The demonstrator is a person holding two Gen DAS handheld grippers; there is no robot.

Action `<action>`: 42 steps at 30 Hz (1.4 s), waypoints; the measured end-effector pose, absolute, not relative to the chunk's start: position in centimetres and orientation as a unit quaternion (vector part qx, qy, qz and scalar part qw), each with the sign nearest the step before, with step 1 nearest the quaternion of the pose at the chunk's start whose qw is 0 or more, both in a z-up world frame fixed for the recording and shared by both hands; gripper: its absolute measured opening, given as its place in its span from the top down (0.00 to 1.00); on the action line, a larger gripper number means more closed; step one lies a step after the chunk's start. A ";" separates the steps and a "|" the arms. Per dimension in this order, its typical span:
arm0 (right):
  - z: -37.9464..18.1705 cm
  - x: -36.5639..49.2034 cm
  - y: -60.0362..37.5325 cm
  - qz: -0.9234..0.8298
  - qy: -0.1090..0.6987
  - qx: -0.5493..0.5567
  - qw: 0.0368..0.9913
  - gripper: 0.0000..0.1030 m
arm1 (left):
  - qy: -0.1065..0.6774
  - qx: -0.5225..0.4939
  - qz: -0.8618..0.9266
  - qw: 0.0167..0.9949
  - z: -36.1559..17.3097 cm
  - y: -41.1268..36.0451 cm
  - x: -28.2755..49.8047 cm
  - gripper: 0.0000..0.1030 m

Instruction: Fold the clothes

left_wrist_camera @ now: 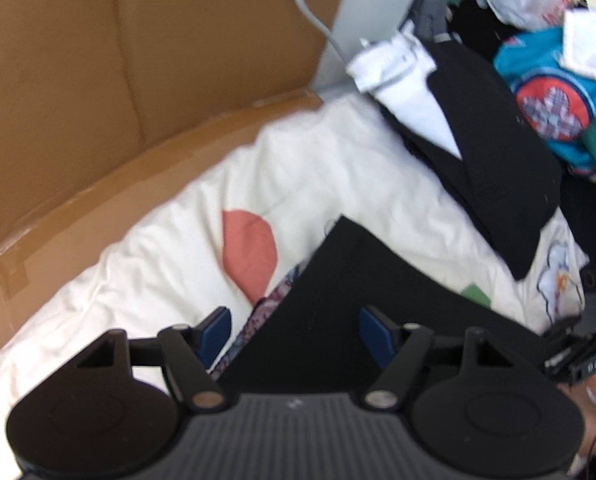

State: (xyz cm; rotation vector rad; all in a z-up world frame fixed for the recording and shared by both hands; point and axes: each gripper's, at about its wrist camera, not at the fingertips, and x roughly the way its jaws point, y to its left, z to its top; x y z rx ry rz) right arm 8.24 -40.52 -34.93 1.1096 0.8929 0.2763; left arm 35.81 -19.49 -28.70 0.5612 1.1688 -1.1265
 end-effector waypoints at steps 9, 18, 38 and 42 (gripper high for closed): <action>-34.8 8.2 -40.4 0.135 0.417 0.498 0.748 0.84 | 0.575 0.219 -0.505 0.605 -32.7 -19.4 37.7 0.19; -34.4 8.5 -40.1 0.144 0.422 0.486 0.752 0.84 | 0.557 0.217 -0.518 0.612 -34.6 -19.2 36.7 0.28; -30.2 9.7 -39.9 0.164 0.407 0.410 0.800 0.90 | 0.489 0.151 -0.573 0.640 -29.3 -14.7 35.4 0.68; -28.6 10.4 -41.7 0.144 0.391 0.399 0.817 0.90 | 0.482 0.117 -0.565 0.660 -28.7 -13.9 35.5 0.68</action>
